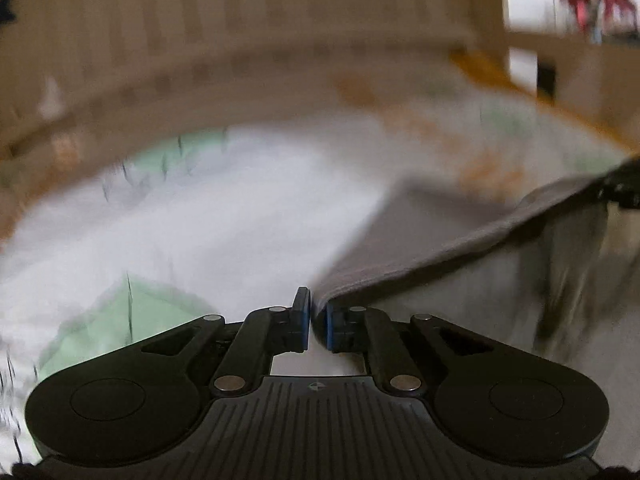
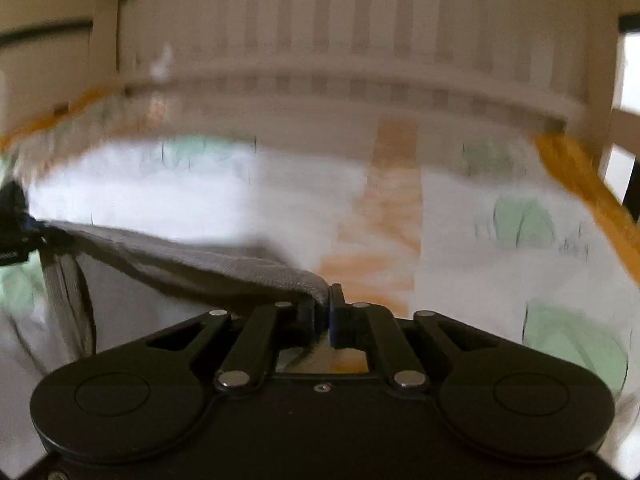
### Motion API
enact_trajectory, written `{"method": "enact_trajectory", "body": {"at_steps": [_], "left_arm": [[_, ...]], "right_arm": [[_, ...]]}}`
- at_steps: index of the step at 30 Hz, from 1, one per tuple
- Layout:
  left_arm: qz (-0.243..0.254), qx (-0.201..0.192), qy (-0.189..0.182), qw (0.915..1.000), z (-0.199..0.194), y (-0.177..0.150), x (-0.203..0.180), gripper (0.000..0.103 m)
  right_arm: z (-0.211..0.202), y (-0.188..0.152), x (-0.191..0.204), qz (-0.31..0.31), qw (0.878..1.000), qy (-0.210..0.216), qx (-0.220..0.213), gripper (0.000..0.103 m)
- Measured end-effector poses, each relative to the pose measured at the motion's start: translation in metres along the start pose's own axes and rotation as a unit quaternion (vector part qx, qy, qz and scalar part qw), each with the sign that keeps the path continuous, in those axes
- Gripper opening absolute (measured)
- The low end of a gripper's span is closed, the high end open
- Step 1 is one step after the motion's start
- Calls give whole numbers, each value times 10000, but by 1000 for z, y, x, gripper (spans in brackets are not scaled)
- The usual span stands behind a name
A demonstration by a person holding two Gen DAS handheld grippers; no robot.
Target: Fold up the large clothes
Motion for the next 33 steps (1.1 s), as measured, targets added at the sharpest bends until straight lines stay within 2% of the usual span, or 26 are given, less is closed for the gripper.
{"method": "enact_trajectory", "body": {"at_steps": [2, 3, 4, 5, 6, 7, 10, 11, 13, 16, 20, 24, 29, 33], "left_arm": [[-82, 588, -13, 9982, 14, -23, 6, 18], [-179, 575, -72, 9982, 12, -26, 9, 20], [-244, 553, -88, 9981, 10, -23, 11, 24], [-299, 610, -68, 9977, 8, -20, 13, 32], [-345, 668, -80, 9971, 6, -18, 16, 38], [-387, 714, -173, 9965, 1, -13, 19, 40], [-672, 806, -555, 9929, -18, -5, 30, 49], [-797, 831, -725, 9907, -24, -1, 34, 54], [-1079, 796, -1039, 9855, -36, 11, 39, 63], [-1359, 555, -1252, 9812, -41, 31, 41, 67], [-1443, 425, -1265, 9805, -21, 55, 30, 68], [-1615, 723, -1287, 9758, 19, 59, 15, 68], [-1164, 942, -1095, 9826, 58, 55, 0, 68], [-902, 1166, -1071, 9833, 79, 49, -6, 68]], "right_arm": [[12, -31, 7, -201, 9984, 115, 514, 14], [17, -47, 11, -297, 9963, 194, 785, 18], [19, -57, 14, -333, 9948, 232, 934, 28], [18, -62, 15, -339, 9947, 247, 943, 37], [14, -64, 15, -282, 9956, 242, 855, 40], [10, -64, 13, -200, 9959, 271, 835, 46], [-6, -60, 3, -32, 9965, 395, 732, 62], [-13, -57, 1, 0, 9965, 501, 666, 70], [-25, -54, -6, 164, 9956, 754, 532, 78], [-34, -40, -18, 513, 9935, 965, 314, 79], [-19, -20, -28, 1060, 9887, 1052, 112, 80], [13, -7, -27, 1168, 9881, 975, 222, 79], [50, -4, -21, 1230, 9865, 978, 466, 79], [72, -2, -16, 1149, 9863, 993, 648, 79]]}}
Point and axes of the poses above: each gripper's, at about its wrist camera, not at the fingertips, and z roughly the way its jaws point, x to its left, y to its top, the point moved 9 cm from there along z, roughly the way its jaws point, and after that the axes turned 13 degrees about -z, right-handed, at the moved point
